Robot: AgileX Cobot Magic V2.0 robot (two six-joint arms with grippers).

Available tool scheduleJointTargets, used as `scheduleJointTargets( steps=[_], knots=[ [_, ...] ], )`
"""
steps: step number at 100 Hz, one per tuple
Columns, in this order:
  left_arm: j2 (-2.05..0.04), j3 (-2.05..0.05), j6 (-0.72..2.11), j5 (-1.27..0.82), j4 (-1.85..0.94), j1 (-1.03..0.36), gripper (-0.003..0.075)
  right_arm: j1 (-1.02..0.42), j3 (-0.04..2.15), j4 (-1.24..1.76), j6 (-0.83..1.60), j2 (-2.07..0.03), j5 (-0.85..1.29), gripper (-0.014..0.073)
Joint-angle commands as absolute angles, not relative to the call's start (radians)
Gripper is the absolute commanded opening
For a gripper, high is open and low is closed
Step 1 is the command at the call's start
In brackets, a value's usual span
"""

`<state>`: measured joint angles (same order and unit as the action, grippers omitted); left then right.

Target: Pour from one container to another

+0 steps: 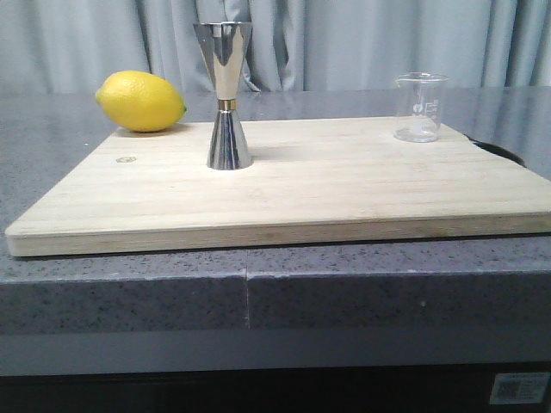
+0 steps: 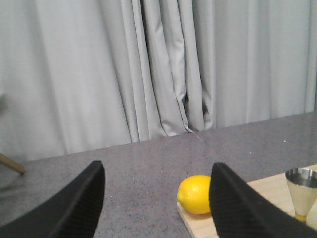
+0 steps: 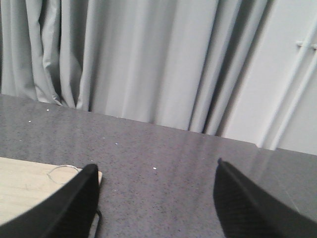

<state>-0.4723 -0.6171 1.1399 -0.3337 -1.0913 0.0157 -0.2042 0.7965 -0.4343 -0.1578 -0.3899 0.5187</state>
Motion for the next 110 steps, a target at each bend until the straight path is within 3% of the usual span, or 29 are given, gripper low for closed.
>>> scheduleJointTargets(
  steps=[1, 32, 70, 88, 110],
  knots=[
    [-0.446, -0.590, 1.130, -0.285, -1.109, 0.021, 0.0417, -0.202, 0.830, -0.473, -0.159, -0.329, 0.511, 0.0449],
    [-0.295, -0.388, 1.128, -0.209, -1.205, 0.021, 0.0377, -0.202, 0.751, -0.400, -0.072, -0.145, 0.645, 0.0448],
    [-0.197, -0.343, 1.128, -0.198, -1.205, 0.021, 0.0377, -0.202, 0.613, -0.353, -0.063, -0.131, 0.518, 0.0437],
    [-0.197, -0.343, 1.128, -0.196, -1.205, 0.021, 0.0356, -0.202, 0.611, -0.349, -0.063, -0.131, 0.467, 0.0309],
    [-0.197, -0.343, 1.128, -0.196, -1.205, 0.021, 0.0135, -0.202, 0.611, -0.340, -0.063, -0.131, 0.473, 0.0092]
  ],
)
